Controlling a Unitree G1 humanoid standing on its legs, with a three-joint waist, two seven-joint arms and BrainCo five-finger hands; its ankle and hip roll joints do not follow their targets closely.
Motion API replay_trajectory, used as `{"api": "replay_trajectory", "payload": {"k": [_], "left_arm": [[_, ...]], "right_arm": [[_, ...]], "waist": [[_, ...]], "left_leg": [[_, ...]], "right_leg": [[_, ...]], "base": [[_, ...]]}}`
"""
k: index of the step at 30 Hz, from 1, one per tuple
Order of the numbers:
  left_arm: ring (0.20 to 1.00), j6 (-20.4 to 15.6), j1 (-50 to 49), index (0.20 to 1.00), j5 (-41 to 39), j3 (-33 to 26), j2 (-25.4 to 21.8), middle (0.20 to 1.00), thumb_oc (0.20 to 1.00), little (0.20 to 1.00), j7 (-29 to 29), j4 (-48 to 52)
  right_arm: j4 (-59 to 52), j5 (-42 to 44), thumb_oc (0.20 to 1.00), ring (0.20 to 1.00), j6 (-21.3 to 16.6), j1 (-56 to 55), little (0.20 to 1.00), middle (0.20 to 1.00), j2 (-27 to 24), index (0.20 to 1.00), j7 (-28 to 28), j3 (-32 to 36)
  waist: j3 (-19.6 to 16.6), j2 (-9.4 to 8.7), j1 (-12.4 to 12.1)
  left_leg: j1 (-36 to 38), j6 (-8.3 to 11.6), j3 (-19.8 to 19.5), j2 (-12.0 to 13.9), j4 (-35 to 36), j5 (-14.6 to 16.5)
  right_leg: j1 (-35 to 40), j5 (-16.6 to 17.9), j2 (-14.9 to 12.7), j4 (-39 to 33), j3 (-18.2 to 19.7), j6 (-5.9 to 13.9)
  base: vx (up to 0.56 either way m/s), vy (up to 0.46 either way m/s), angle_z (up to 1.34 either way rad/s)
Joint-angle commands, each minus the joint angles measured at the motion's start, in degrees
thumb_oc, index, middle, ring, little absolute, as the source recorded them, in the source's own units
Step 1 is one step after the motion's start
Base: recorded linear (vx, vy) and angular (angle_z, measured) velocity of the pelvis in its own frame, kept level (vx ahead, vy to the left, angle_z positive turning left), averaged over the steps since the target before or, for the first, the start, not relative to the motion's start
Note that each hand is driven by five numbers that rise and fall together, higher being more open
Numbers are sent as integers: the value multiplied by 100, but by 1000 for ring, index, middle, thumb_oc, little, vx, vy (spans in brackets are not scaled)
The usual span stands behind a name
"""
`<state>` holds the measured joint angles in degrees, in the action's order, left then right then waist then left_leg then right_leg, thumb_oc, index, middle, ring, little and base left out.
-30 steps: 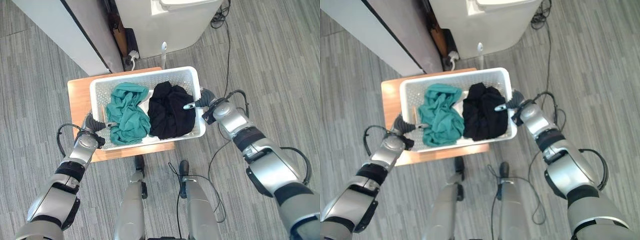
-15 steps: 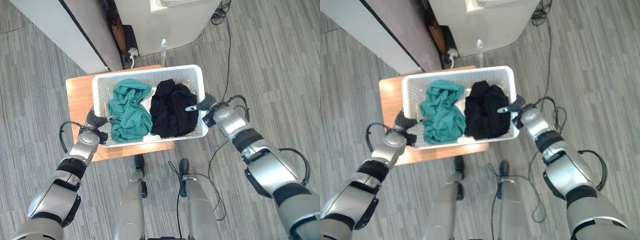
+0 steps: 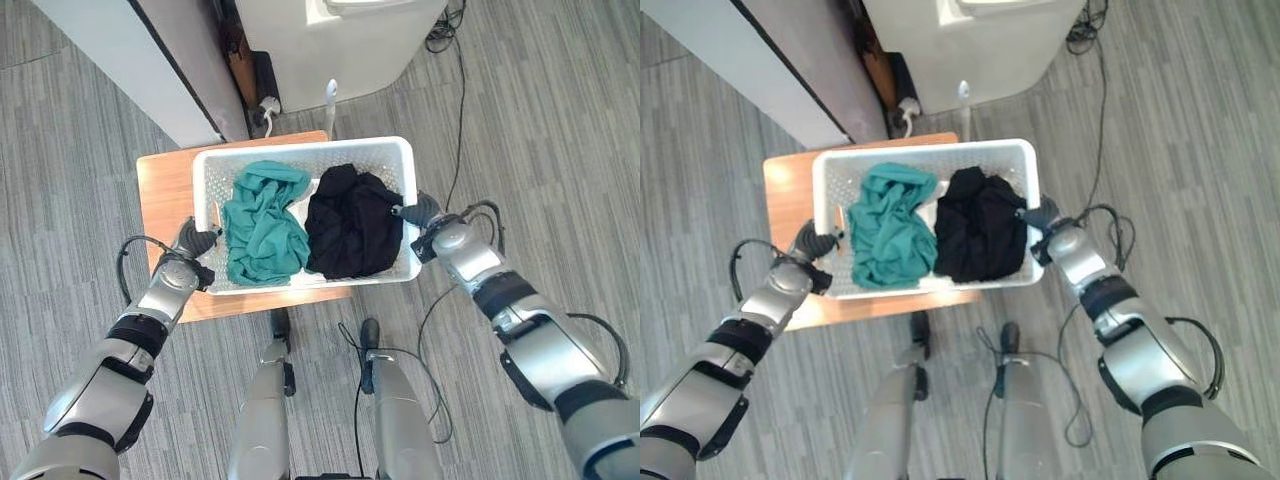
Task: Grab the laundry basket,head to the washer,open it,put in the laundry and shut it.
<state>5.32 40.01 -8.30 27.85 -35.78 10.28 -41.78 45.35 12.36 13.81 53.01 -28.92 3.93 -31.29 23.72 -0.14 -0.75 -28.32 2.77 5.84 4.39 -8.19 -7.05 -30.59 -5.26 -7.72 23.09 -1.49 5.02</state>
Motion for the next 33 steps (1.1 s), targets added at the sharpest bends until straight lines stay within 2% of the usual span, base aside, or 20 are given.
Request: {"api": "replay_trajectory", "payload": {"k": [1, 4, 9, 11, 16, 19, 21, 23, 26, 28, 31, 32, 33], "left_arm": [[200, -398, -77, 200, 101, 188, 176, 200, 200, 200, -533, 710], [200, -465, -808, 200, -697, -146, 175, 200, 200, 200, -768, 1316], [200, -454, -1278, 200, -674, -305, 68, 200, 200, 200, -944, 1769], [200, -475, -1647, 200, -690, -472, 78, 200, 200, 200, -1054, 2031], [200, -488, -1987, 200, -840, -585, 94, 200, 200, 200, -1196, 2344], [200, -430, -2176, 200, -955, -590, 124, 200, 200, 200, -1379, 2539], [200, -416, -2190, 200, -954, -558, 157, 200, 200, 200, -1423, 2552], [200, -374, -2137, 200, -874, -461, 257, 200, 200, 200, -1531, 2506], [200, -381, -2105, 200, -826, -416, 361, 200, 200, 200, -1568, 2501], [200, -423, -2031, 200, -832, -347, 461, 200, 200, 200, -1600, 2470], [200, -542, -1893, 200, -908, -199, 645, 200, 200, 200, -1593, 2399], [200, -542, -1893, 200, -908, -199, 645, 200, 200, 200, -1593, 2398], [200, -572, -1878, 200, -913, -205, 658, 200, 200, 200, -1569, 2388]], "right_arm": [[-1067, -30, 200, 200, -494, -108, 200, 200, 60, 200, -297, 259], [-1339, -24, 200, 200, -482, -714, 200, 200, -162, 200, -451, 585], [-1795, -6, 200, 200, -495, -1317, 200, 200, -428, 200, -652, 898], [-2227, -72, 200, 200, -501, -1904, 200, 200, -706, 200, -842, 1205], [-2458, 117, 200, 200, -517, -2509, 200, 200, -1025, 200, -1024, 1620], [-2621, 215, 200, 200, -414, -3121, 200, 200, -1406, 200, -1331, 1928], [-2659, 223, 200, 200, -402, -3269, 200, 200, -1515, 200, -1397, 2010], [-2851, 263, 200, 200, -368, -3690, 200, 200, -1847, 200, -1558, 2241], [-3058, 367, 200, 200, -411, -3901, 200, 200, -2040, 200, -1638, 2359], [-3148, 483, 200, 200, -467, -3876, 200, 200, -2195, 200, -1691, 2314], [-3077, 694, 200, 200, -511, -3668, 200, 200, -2272, 200, -1714, 2068], [-3077, 694, 200, 200, -511, -3667, 200, 200, -2272, 200, -1714, 2068], [-3068, 722, 200, 200, -524, -3575, 200, 200, -2241, 200, -1741, 1987]], "waist": [[-145, 91, -24], [-131, 130, -32], [-159, 78, 0], [-313, 40, 13], [-618, -25, 4], [-934, -81, 1], [-1025, -77, 5], [-1283, -78, 43], [-1390, -50, 47], [-1455, 2, 24], [-1497, 108, 37], [-1502, 107, 37], [-1473, 143, 10]], "left_leg": [[-58, -55, -418, 44, -973, 1121], [404, -72, -389, 34, -1064, 1264], [963, -66, -389, 91, -1004, 1356], [1355, -58, -434, 158, -902, 1411], [1747, -33, -435, 243, -654, 1349], [2159, 55, -462, 396, -256, 1201], [2256, 84, -464, 437, -124, 1136], [2436, 183, -477, 571, 134, 969], [2504, 199, -492, 617, 198, 954], [2520, 208, -629, 566, 137, 991], [2544, 231, -1013, 270, -167, 1136], [2539, 231, -1013, 268, -166, 1134], [2563, 226, -1262, 112, -363, 1225]], "right_leg": [[151, 680, -407, -584, -117, 138], [604, 520, -477, -420, -143, 158], [1110, 391, -453, -379, -183, 154], [1503, 291, -391, -461, -254, 162], [1889, 254, -264, -717, -366, 166], [2202, 111, -89, -849, -472, 120], [2310, 93, -42, -944, -496, 108], [2599, 82, 125, -1346, -545, 53], [2707, 114, 222, -1568, -486, 21], [2712, 185, 256, -1713, -336, 20], [2626, 453, 201, -1921, 126, 112], [2621, 454, 200, -1921, 126, 113], [2547, 516, 208, -1885, 311, 174]], "base": [[33, 56, 6], [51, 35, 2], [44, -7, 3], [74, -62, 6], [25, -84, -3], [44, -161, -8], [36, -115, 0], [44, -185, 1], [7, -90, 5], [-15, -18, -20], [-37, 87, -53], [-56, 105, -63], [-134, 180, -82]]}}
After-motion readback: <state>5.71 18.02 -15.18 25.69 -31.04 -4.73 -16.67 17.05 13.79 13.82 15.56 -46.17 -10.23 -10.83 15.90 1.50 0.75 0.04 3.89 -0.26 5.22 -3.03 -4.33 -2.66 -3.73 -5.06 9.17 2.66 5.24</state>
